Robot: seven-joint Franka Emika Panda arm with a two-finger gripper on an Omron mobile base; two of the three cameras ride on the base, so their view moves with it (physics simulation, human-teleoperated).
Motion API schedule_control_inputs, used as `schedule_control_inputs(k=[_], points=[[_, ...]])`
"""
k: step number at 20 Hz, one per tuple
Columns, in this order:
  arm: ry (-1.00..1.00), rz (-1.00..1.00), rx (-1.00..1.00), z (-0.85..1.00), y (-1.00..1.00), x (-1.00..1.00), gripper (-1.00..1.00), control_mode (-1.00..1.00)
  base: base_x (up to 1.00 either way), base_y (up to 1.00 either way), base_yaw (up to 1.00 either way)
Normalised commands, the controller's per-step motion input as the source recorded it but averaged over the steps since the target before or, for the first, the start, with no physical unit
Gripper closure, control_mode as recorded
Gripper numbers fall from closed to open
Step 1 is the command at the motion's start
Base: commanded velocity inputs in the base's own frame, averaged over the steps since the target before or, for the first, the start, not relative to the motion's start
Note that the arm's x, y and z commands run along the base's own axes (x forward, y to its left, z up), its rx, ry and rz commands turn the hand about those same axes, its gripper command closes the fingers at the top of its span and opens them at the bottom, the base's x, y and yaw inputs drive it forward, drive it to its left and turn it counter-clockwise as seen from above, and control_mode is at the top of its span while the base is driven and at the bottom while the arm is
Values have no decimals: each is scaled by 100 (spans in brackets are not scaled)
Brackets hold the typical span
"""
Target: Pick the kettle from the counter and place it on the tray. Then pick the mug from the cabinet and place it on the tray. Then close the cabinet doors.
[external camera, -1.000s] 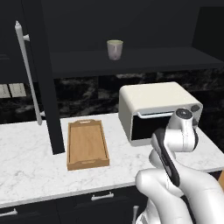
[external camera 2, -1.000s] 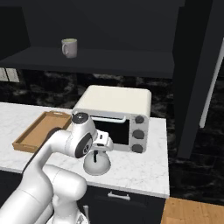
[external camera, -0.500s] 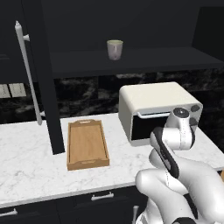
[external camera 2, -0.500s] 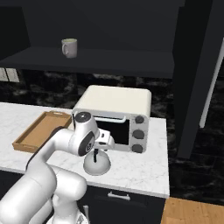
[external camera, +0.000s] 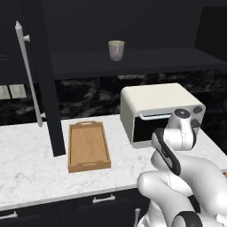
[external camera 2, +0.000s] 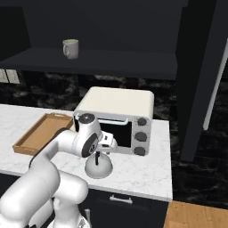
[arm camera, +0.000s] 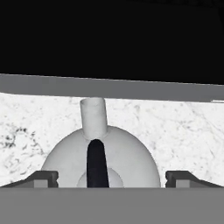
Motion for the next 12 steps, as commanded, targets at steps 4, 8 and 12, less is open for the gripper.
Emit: schedule_control_inputs(k=[4, 8, 12], points=[[0, 0, 0, -4, 0, -32, 100, -100, 0, 0, 0], [0, 0, -1, -3, 4, -21, 100, -100, 0, 0, 0], [0, 0, -1, -5, 12, -12, 100, -100, 0, 0, 0]])
